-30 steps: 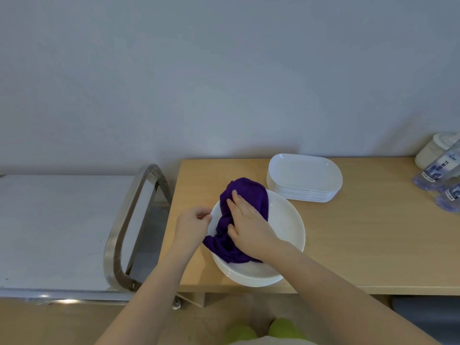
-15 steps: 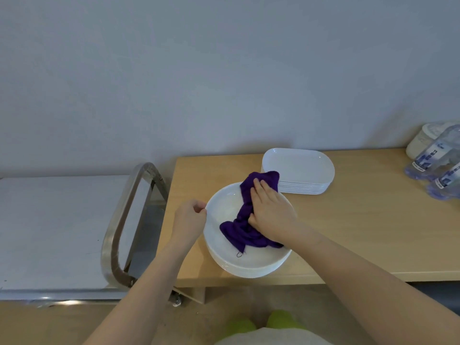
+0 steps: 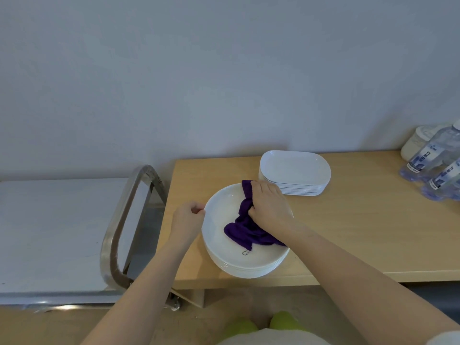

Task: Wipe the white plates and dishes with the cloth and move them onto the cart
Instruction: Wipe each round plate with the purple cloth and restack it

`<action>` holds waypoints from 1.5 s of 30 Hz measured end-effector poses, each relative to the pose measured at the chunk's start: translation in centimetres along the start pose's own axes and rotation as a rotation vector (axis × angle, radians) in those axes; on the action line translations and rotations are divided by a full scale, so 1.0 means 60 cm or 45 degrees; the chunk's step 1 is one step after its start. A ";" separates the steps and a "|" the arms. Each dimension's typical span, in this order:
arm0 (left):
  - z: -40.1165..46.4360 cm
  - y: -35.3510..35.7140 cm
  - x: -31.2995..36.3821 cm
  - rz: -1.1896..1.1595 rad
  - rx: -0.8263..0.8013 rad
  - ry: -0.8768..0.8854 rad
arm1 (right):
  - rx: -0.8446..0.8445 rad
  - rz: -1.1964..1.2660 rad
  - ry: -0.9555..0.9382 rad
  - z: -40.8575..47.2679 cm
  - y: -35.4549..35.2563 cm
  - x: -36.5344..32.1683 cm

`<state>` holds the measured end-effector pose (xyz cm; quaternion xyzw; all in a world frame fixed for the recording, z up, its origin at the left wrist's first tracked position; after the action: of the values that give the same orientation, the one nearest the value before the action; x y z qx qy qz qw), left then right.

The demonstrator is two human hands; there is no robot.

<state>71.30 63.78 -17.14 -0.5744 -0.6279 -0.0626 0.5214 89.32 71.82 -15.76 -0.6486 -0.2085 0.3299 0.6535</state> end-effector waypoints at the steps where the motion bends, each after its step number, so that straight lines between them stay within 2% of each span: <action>1: 0.000 0.000 0.000 -0.012 -0.010 -0.009 | 0.015 0.004 -0.038 0.009 0.002 -0.006; 6: 0.005 -0.007 -0.001 -0.063 -0.085 -0.011 | 0.031 0.276 -0.307 0.055 0.014 -0.063; 10: 0.007 -0.009 0.000 -0.079 -0.117 0.000 | 0.015 0.267 -0.533 0.063 0.032 -0.100; 15: 0.013 -0.005 -0.005 -0.031 -0.087 -0.004 | 0.103 0.204 -0.559 0.063 0.037 -0.087; 19: 0.012 -0.003 -0.004 0.005 -0.070 0.021 | 0.059 0.148 -0.377 0.071 0.029 -0.054; 25: 0.015 0.001 -0.009 0.049 -0.011 0.036 | -0.038 -0.198 -0.017 0.043 -0.002 0.044; 32: 0.018 0.001 -0.009 0.073 0.010 0.050 | -0.061 0.025 0.275 -0.039 -0.011 0.084; 37: 0.020 0.003 -0.010 0.105 0.012 0.052 | -0.070 -0.091 0.298 -0.058 -0.010 0.057; 41: 0.019 0.002 -0.009 0.115 0.014 0.057 | 0.033 -0.196 0.290 -0.057 -0.023 0.016; 45: 0.014 0.002 -0.007 0.127 0.029 0.083 | -0.109 -0.115 0.346 -0.052 0.000 -0.032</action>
<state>70.82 64.10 -17.85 -0.5967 -0.5819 -0.0481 0.5505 90.18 68.23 -15.67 -0.7045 -0.1611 0.2000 0.6616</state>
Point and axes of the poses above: each hand's wrist, its own z-axis towards the middle knuckle, its own y-axis out of the palm, x = y × z, the point moved 2 cm from there along z, towards the middle knuckle, and after that the axes turned 15 degrees about -y, right-handed, at the moved point
